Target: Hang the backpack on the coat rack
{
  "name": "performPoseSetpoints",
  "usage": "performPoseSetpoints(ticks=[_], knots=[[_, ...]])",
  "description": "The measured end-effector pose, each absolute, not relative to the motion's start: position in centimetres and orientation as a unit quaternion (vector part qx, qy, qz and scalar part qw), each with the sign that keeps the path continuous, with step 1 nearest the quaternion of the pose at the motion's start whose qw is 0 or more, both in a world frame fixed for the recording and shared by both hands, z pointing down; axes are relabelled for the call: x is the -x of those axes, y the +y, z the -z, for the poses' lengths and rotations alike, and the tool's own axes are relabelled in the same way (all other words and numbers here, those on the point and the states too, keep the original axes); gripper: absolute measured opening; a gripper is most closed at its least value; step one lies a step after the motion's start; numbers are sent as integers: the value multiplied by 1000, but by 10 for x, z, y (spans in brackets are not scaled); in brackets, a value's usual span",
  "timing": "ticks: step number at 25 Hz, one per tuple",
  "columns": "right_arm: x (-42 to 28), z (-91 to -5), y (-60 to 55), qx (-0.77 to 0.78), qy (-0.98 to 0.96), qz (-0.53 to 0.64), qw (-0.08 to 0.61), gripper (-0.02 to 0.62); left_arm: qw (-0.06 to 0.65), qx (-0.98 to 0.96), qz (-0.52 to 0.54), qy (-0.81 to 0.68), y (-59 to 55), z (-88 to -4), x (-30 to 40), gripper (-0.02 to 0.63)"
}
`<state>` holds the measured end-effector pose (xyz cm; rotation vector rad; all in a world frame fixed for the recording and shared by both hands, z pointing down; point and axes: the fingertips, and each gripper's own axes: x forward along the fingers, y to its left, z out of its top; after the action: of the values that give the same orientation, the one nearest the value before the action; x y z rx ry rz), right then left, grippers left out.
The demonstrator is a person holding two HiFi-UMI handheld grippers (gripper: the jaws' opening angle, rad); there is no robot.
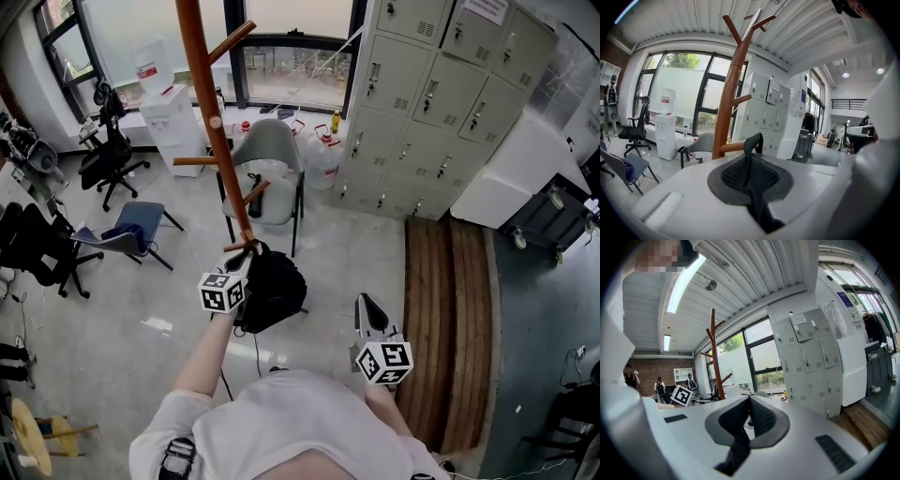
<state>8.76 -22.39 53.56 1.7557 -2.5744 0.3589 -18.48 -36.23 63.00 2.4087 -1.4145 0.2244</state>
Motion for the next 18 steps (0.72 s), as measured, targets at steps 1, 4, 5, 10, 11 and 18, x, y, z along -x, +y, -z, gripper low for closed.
performPoseSetpoints(ticks=[1,4,5,10,11,18], knots=[[-88,-536,-224,-561,-820,-115,2,8,170,-847,-81,-497,-363,-633,184,12],[-90,-536,-224,-562,-819,-115,2,8,175,-846,-85,-497,-364,-639,184,12],[-90,-536,-224,-563,-818,-115,1,8,178,-845,-84,-497,-365,-640,184,12],[-89,-537,-224,-563,-818,-119,0,8,175,-843,-92,-501,-367,-649,182,14],[-88,-537,-223,-562,-818,-119,0,8,174,-842,-94,-502,-368,-651,182,14],[-90,-539,-219,-563,-818,-122,2,8,179,-839,-98,-504,-371,-651,185,12]])
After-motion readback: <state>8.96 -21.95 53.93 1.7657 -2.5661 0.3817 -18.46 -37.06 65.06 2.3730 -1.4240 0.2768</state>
